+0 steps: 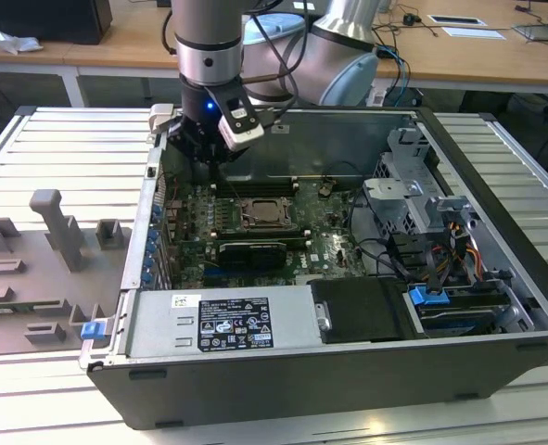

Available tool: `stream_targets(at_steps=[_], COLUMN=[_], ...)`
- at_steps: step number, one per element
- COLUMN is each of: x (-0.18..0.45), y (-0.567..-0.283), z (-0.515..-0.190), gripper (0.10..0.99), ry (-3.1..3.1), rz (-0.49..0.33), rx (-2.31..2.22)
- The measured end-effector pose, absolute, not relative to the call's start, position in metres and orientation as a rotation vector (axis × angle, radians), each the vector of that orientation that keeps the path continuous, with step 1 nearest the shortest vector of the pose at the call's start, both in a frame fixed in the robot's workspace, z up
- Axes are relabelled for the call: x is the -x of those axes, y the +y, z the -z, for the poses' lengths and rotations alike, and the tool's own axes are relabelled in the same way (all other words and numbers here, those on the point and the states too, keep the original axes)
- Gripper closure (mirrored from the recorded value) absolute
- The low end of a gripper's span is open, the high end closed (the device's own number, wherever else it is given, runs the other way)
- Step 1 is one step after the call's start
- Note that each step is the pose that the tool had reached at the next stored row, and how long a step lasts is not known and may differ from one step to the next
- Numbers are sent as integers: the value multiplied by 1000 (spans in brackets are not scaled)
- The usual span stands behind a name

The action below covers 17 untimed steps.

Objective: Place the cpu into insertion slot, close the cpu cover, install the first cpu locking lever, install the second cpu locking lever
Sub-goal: 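Install the first cpu locking lever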

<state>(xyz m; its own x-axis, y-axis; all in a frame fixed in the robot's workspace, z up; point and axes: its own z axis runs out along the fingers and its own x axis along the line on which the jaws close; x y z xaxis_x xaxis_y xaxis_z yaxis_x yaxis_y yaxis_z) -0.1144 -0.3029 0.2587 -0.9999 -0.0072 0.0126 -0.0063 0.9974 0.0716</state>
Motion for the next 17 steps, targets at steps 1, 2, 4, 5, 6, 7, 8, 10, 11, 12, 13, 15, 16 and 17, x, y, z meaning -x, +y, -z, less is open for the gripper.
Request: stream_targets(at_steps=[1,2,4,5,6,7,8,10,11,12,13,15,16,17], x=[115,115,115,115,114,113,112,107,106,105,102,98,96,92], y=[-301,-300,-296,-296,-296,-296,-296,-296,-296,-296,-296,-296,-296,-296], z=[-258,-258,-258,-257,-257,-257,-257,-257,-257,-257,-257,-257,-257,-257], gripper=[980,980,980,980,980,980,980,980,980,980,980,980,980,980], ry=[-3127,-3127,-3127,-3127,-3127,-3127,-3126,-3127,-3127,-3127,-3127,-3127,-3127,-3127], rz=[112,112,112,112,112,112,112,112,112,112,111,111,111,111], rx=[-12,-14,-16,-17,-17,-17,-17,-17,-17,-17,-17,-16,-16,-16])
